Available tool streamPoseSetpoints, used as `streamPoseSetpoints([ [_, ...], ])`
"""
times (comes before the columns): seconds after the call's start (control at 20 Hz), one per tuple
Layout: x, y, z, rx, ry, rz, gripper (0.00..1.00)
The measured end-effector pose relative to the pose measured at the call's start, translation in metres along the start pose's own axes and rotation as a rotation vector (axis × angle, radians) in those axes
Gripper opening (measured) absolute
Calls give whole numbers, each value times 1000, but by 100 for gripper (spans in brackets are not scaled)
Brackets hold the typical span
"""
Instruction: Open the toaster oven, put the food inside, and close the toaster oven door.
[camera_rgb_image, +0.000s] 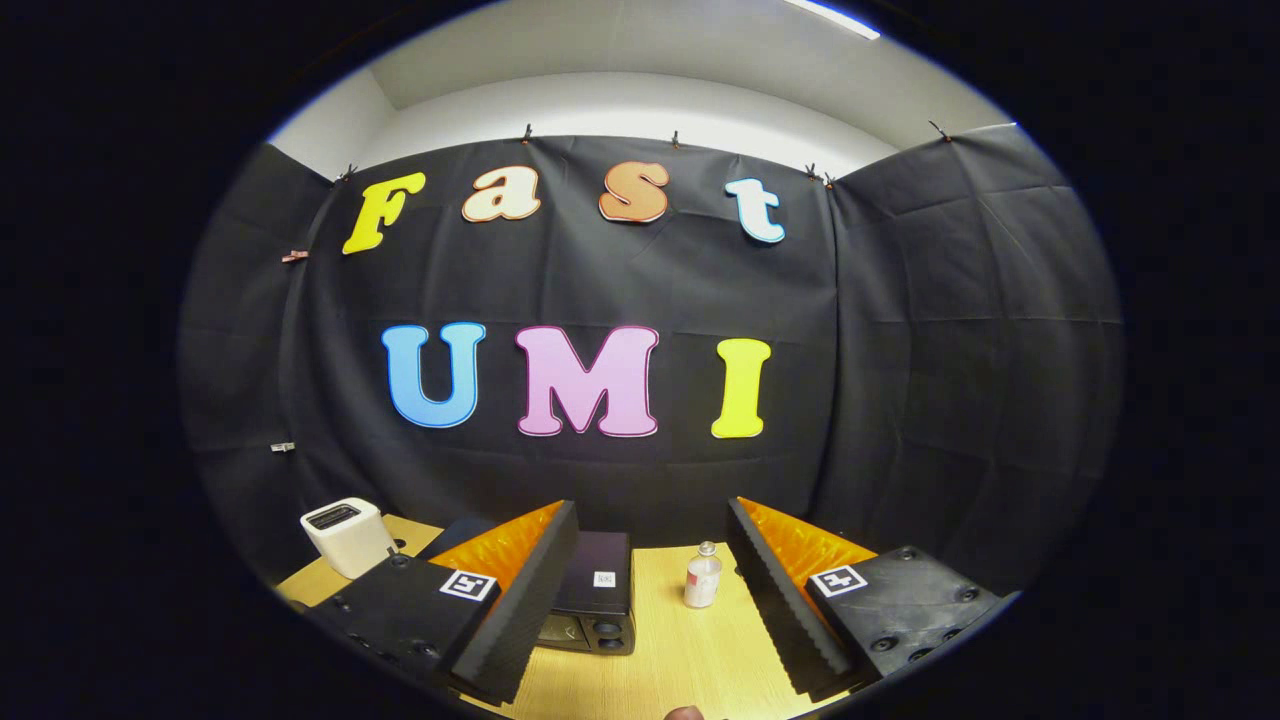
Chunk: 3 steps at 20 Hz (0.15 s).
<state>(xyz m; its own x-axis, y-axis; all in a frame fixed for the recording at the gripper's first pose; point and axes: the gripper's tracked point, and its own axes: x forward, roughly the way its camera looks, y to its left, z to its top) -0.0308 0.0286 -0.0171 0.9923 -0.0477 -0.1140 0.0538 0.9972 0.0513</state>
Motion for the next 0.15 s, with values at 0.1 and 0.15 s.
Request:
streamPoseSetpoints([
  [0.1, 1, 4, 1, -9, -6, 3, 98],
  [0.15, 1, 4, 1, -14, -7, 5, 98],
])
